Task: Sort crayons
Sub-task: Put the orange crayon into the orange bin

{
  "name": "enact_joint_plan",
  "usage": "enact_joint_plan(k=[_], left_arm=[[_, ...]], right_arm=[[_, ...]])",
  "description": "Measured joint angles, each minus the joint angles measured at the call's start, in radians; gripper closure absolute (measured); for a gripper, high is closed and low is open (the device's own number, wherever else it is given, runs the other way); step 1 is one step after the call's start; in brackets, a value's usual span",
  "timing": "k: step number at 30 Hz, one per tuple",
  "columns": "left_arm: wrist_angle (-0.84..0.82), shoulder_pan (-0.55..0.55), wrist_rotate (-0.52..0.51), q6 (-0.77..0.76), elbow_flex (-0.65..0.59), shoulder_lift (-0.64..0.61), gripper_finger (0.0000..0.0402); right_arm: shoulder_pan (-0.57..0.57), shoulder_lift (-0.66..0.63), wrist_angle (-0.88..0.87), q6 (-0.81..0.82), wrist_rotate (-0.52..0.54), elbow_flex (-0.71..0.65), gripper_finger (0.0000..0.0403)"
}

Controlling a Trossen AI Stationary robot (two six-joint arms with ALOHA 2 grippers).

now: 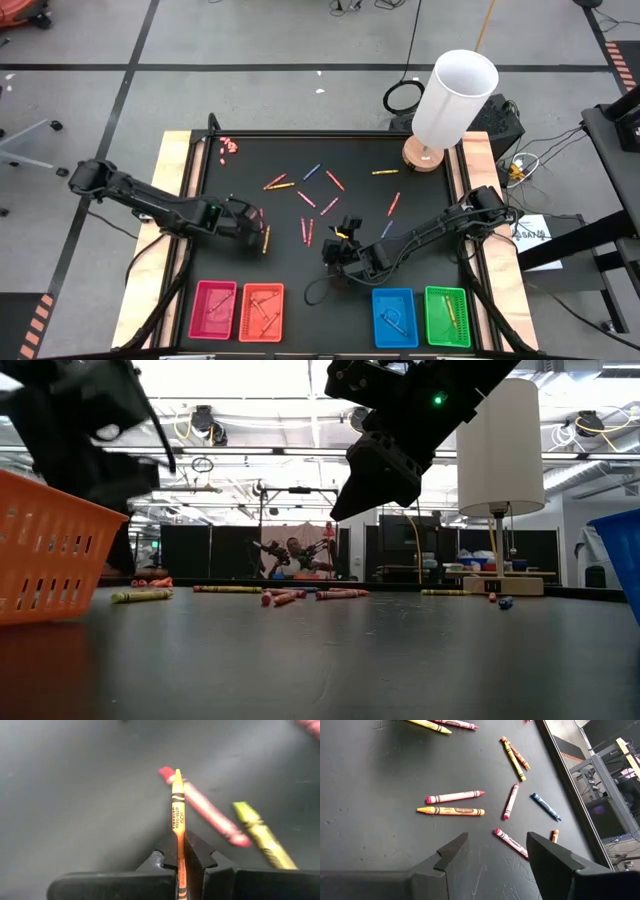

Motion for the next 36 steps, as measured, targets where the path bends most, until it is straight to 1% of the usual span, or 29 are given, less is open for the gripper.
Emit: enact_joint_plan(k=[7, 14, 26, 36], left_arm=[[-0.002, -0.089, -0.007, 0.018, 0.051, -0.094, 0.0397], [0.031, -0.180, -0.061, 0.010, 0.063, -0.116, 0.0397], [0.040, -0.202, -0.070, 0.008, 0.063, -0.116, 0.0397], [0.066, -0.232, -0.042, 0.011, 0.066, -0.116, 0.0397]], right_arm=[[0.000, 0.000, 0.000, 0.000, 0.000, 0.000, 0.0222], [0.000, 0.000, 0.000, 0.000, 0.000, 0.000, 0.0222], [0.000, 0.000, 0.000, 0.000, 0.000, 0.000, 0.0222], [0.000, 0.000, 0.000, 0.000, 0.000, 0.000, 0.0222]])
